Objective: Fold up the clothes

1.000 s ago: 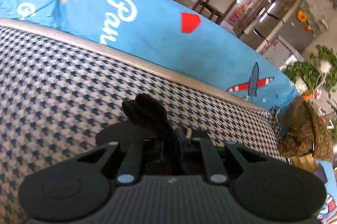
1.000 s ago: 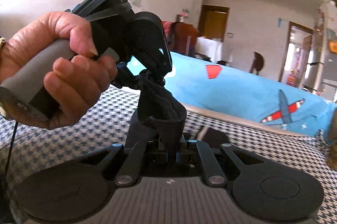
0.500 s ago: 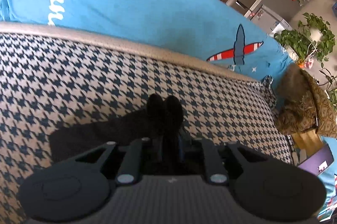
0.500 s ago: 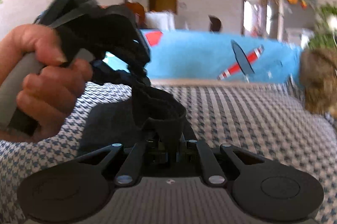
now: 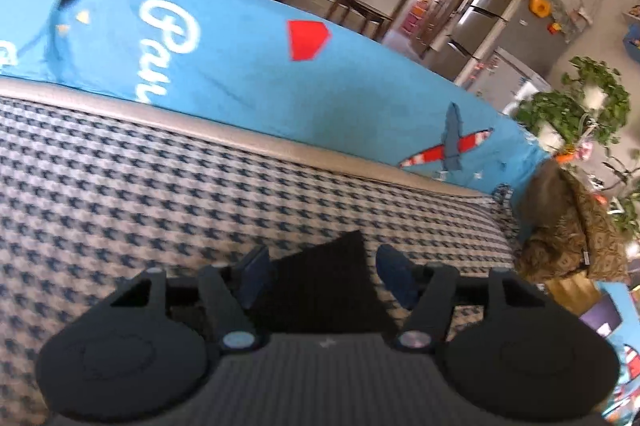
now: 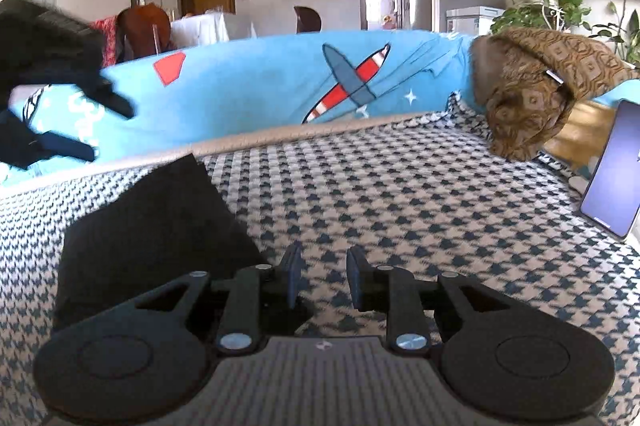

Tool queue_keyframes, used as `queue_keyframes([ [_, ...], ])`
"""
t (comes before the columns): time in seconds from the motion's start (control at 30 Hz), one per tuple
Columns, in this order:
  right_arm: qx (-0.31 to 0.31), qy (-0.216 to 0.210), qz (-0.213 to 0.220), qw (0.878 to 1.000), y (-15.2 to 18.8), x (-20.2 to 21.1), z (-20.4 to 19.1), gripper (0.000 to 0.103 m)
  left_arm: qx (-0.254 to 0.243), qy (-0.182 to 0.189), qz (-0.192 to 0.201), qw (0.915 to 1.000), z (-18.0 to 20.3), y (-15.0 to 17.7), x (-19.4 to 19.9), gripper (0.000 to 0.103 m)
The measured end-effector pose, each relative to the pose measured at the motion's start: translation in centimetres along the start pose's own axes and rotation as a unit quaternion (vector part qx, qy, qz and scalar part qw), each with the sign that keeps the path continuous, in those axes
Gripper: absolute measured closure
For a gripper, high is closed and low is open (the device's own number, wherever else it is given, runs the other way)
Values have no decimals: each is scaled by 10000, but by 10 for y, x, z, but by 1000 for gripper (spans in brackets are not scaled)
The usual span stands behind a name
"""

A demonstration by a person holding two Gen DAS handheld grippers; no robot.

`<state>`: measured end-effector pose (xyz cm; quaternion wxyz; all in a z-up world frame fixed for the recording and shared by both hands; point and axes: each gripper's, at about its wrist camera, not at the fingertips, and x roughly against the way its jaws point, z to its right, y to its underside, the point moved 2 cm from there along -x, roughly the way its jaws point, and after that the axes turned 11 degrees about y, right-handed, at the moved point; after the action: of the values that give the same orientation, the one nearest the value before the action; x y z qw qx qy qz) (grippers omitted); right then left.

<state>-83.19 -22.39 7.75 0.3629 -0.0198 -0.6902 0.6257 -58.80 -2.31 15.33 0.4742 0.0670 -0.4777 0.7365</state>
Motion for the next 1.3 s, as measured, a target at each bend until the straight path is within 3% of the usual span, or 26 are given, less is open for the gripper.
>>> queue_keyframes([
  [0.23, 276, -1083, -38, 9937, -17, 16, -1, 79, 326, -376, -302, 9983, -45, 22, 18, 40],
  [0.4, 653, -2034, -186, 9767, -10, 23, -17, 79, 498, -563, -661, 9950, -67, 39, 6, 40],
  [0.57, 838, -2684, -373, 9589, 7, 30, -38, 79, 557, -558, -904, 9928, -72, 51, -7, 40],
  [0.8, 1235, -3051, -391, 9435, 19, 37, -61, 79, 510, -587, -1020, 9917, -70, 59, -26, 43],
  [0.97, 1571, -3075, -309, 9380, 26, 38, -80, 79, 341, -674, -961, 9925, -73, 58, -38, 46],
  [1.17, 2106, -2902, -769, 9303, 46, 29, -91, 86, 96, -837, -909, 9923, -72, 53, -48, 48],
  [1.3, 2181, -2915, -819, 9278, 51, 30, -87, 86, 8, -879, -870, 9923, -71, 50, -54, 48],
])
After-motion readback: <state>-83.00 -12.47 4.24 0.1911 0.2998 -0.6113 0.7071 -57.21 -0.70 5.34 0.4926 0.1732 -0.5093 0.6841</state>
